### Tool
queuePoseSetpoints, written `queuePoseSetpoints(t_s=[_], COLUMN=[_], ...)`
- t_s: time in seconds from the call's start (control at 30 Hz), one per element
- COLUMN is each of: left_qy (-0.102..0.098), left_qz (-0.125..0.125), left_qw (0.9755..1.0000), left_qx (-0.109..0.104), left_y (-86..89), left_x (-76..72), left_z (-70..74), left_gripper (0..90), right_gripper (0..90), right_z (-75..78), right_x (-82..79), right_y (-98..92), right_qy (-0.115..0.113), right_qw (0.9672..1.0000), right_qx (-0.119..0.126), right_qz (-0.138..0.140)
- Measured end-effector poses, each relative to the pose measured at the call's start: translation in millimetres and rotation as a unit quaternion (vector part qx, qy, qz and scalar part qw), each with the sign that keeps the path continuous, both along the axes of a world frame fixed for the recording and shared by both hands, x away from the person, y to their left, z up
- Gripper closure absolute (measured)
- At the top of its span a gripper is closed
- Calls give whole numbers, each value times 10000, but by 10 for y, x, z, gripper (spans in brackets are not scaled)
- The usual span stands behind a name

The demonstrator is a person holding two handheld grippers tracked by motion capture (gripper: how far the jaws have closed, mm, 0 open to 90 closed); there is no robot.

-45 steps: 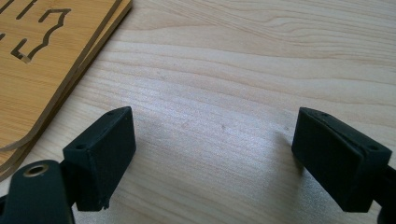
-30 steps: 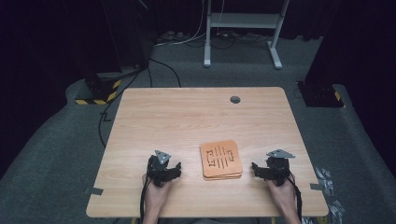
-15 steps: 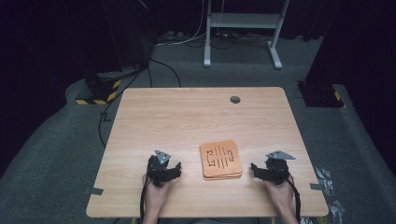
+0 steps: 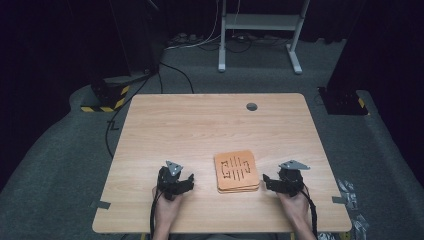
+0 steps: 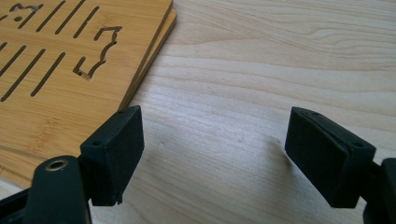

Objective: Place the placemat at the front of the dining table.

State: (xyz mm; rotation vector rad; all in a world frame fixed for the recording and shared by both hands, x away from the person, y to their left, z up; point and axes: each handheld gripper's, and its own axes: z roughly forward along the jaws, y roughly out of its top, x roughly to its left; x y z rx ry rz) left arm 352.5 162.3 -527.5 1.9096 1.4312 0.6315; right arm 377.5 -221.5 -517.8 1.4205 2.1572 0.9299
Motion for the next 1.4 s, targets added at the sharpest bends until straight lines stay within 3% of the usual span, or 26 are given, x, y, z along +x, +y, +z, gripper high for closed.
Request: queuePoseSetpoints(t_s=[1.4], left_qy=[-3], left_qz=[13], left_qw=[10000], left_qx=[4], left_y=[-4], left_x=[-6], left_z=[0], left_gripper=[248], right_gripper=[213], right_z=[28], right_x=[-24], right_y=[280], right_qy=[-47], right_qw=[9992], right_qx=[-93], right_qz=[379])
